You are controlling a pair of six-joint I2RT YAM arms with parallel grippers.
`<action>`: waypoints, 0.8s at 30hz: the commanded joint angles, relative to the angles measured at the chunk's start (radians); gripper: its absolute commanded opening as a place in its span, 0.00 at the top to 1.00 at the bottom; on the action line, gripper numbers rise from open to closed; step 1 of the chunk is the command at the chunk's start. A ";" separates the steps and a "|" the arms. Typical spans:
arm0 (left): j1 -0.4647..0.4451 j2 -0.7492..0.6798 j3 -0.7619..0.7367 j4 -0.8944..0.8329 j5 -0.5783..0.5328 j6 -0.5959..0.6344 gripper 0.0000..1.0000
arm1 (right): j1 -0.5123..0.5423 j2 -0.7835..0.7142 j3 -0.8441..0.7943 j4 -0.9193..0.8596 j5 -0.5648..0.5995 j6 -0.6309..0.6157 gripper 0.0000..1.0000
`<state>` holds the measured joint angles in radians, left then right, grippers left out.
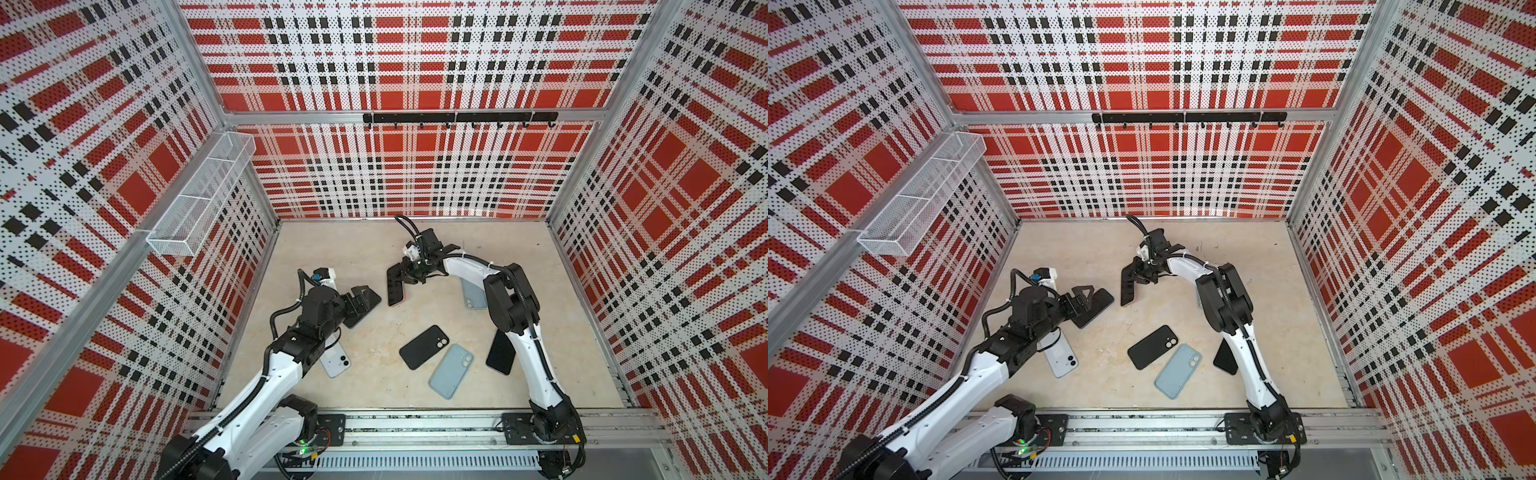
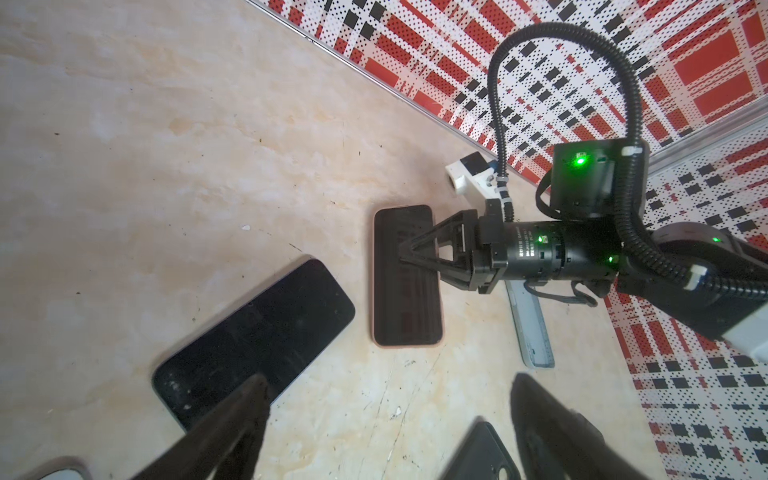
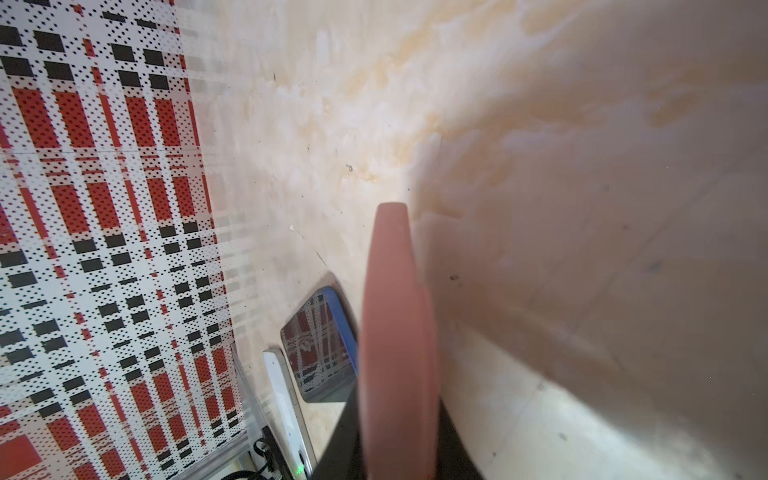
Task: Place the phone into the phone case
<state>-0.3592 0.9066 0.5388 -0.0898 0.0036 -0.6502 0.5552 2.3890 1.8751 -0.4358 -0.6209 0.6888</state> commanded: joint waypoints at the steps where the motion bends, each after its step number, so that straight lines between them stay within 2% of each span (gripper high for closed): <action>1: 0.010 -0.003 0.010 0.032 0.003 -0.004 0.08 | 0.014 0.003 -0.024 0.082 0.005 0.028 0.74; 9: 0.030 -0.004 0.009 0.039 0.010 -0.012 0.06 | 0.025 -0.021 -0.076 0.098 0.046 0.027 0.65; 11: 0.034 -0.002 0.012 0.027 0.001 -0.020 0.01 | 0.027 -0.035 -0.098 0.102 0.061 0.018 0.63; 19: 0.035 -0.055 0.079 -0.194 -0.187 -0.044 0.01 | 0.027 -0.154 -0.173 0.090 0.203 -0.054 0.45; 21: 0.036 -0.112 0.061 -0.207 -0.261 -0.084 0.01 | 0.026 -0.214 -0.196 0.079 0.271 -0.081 0.39; 24: 0.040 -0.215 0.037 -0.208 -0.309 -0.068 0.01 | 0.026 -0.302 -0.222 0.061 0.366 -0.126 0.34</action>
<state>-0.3302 0.7738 0.5812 -0.2703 -0.1963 -0.7094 0.5785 2.2078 1.6608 -0.3828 -0.3824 0.6350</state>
